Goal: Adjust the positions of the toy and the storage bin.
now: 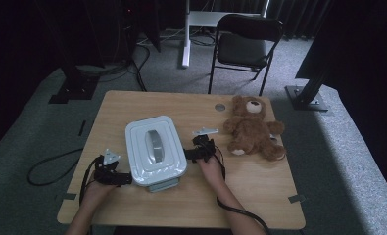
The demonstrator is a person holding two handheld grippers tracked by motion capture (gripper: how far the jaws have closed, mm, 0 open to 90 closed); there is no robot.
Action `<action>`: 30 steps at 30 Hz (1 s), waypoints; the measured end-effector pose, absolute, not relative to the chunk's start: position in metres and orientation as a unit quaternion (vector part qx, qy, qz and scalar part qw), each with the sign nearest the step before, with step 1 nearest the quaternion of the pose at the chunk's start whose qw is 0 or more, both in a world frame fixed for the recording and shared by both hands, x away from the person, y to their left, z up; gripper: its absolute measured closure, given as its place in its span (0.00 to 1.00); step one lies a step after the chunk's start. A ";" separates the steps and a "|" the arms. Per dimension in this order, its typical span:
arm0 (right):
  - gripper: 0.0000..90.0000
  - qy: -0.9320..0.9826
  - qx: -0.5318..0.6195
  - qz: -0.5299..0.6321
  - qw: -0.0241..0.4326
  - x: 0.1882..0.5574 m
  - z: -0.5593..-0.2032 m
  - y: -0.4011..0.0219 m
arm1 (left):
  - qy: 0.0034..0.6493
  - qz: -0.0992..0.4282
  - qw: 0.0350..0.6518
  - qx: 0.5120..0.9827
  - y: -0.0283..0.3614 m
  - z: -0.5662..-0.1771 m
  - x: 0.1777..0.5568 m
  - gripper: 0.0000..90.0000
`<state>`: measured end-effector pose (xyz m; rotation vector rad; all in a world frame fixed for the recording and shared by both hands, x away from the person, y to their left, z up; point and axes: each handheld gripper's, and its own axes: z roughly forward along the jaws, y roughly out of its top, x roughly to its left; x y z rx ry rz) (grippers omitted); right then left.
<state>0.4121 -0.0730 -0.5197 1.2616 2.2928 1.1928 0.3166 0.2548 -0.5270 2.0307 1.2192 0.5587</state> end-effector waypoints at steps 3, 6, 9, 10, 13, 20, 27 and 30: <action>0.14 0.791 0.432 0.413 0.129 0.412 -0.519 -0.076 | 0.466 0.224 0.337 0.787 0.247 -0.525 0.316 0.02; 0.14 0.793 0.430 0.418 0.106 0.414 -0.523 -0.082 | 0.460 0.220 0.339 0.791 0.241 -0.524 0.315 0.02; 0.14 0.800 0.422 0.414 0.102 0.412 -0.524 -0.088 | 0.452 0.221 0.339 0.795 0.235 -0.522 0.312 0.02; 0.14 0.803 0.418 0.413 0.101 0.411 -0.525 -0.090 | 0.450 0.219 0.341 0.796 0.233 -0.522 0.311 0.02; 0.14 0.806 0.414 0.410 0.101 0.409 -0.525 -0.098 | 0.444 0.210 0.348 0.798 0.226 -0.523 0.309 0.02; 0.15 0.804 0.414 0.414 0.109 0.397 -0.528 -0.115 | 0.431 0.211 0.349 0.805 0.212 -0.521 0.305 0.02; 0.15 0.805 0.408 0.412 0.130 0.386 -0.528 -0.130 | 0.415 0.198 0.360 0.812 0.197 -0.518 0.297 0.02; 0.15 0.803 0.408 0.414 0.133 0.382 -0.529 -0.137 | 0.408 0.194 0.364 0.814 0.193 -0.517 0.296 0.02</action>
